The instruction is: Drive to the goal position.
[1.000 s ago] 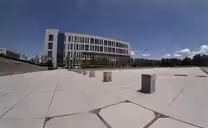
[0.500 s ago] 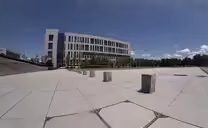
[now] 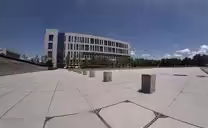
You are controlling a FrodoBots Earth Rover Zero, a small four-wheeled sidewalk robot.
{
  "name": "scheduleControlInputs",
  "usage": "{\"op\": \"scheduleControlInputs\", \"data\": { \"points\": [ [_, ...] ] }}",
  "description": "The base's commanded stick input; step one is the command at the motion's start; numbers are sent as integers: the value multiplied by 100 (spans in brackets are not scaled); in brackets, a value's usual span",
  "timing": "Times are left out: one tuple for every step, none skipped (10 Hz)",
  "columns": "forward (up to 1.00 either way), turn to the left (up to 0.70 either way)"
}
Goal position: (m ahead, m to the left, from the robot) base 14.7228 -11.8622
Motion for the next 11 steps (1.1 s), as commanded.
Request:
{"op": "scheduleControlInputs", "data": {
  "points": [
    [5,0],
    [5,0],
    [5,0],
    [5,0],
    [5,0],
    [5,0],
    [5,0],
    [5,0],
    [5,0],
    [5,0],
    [5,0]
  ]
}}
